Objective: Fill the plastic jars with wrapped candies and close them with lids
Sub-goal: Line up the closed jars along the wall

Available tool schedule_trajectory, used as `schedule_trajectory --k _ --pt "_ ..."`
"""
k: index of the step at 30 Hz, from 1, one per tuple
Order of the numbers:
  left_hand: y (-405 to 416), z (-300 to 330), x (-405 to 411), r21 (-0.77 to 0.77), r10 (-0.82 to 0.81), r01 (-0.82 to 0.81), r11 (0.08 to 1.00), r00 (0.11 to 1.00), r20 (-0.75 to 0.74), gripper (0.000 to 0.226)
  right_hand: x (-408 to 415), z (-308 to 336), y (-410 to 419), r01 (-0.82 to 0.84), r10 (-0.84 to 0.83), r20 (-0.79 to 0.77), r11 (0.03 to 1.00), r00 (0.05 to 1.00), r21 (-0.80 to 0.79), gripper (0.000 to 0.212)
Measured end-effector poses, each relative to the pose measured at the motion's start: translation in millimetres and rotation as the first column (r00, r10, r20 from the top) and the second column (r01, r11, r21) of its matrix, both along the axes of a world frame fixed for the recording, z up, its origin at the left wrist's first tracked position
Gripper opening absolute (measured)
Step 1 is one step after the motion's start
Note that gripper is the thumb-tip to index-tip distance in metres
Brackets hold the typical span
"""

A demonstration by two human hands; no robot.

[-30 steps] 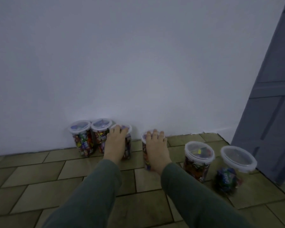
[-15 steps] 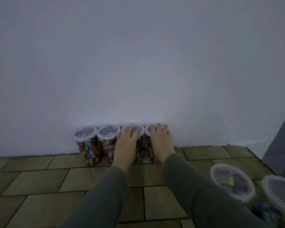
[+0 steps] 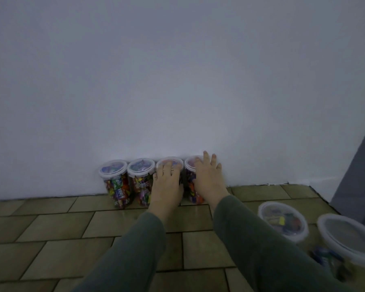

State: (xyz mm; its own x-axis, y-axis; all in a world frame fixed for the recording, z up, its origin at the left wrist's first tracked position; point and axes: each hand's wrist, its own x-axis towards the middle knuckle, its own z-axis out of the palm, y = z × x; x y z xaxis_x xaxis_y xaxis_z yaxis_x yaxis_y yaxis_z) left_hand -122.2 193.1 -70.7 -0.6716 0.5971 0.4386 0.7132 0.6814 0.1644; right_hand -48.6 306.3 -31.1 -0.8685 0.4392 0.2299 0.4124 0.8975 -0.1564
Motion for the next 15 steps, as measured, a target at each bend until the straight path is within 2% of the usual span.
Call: schedule_trajectory --k 2,5,8,11,13,15 --pt "0 3 22 0.092 -0.075 0.076 0.993 0.997 -0.005 0.046 26 9 -6 -0.019 0.014 -0.074 0.997 0.997 -0.081 0.047" --pt "4 8 65 0.262 -0.255 0.242 0.934 0.967 0.013 0.029 77 16 -11 -0.035 0.018 -0.205 0.996 0.979 -0.081 0.035" --pt "11 14 112 0.310 -0.401 0.360 0.880 0.913 0.077 0.032 130 16 -11 -0.042 0.018 -0.274 0.996 0.962 -0.081 0.030" --pt "22 18 152 0.351 -0.477 0.425 0.835 0.876 0.074 0.033 176 15 -3 -0.026 -0.005 -0.347 0.996 0.938 -0.086 0.027" --pt "29 18 178 0.357 -0.514 0.451 0.818 0.852 0.100 0.036 203 13 6 0.033 -0.059 -0.393 0.997 0.917 -0.075 0.029" --pt "37 13 198 0.332 -0.538 0.480 0.812 0.836 0.107 0.038 228 7 17 0.128 -0.136 -0.369 0.991 0.919 -0.048 0.032"
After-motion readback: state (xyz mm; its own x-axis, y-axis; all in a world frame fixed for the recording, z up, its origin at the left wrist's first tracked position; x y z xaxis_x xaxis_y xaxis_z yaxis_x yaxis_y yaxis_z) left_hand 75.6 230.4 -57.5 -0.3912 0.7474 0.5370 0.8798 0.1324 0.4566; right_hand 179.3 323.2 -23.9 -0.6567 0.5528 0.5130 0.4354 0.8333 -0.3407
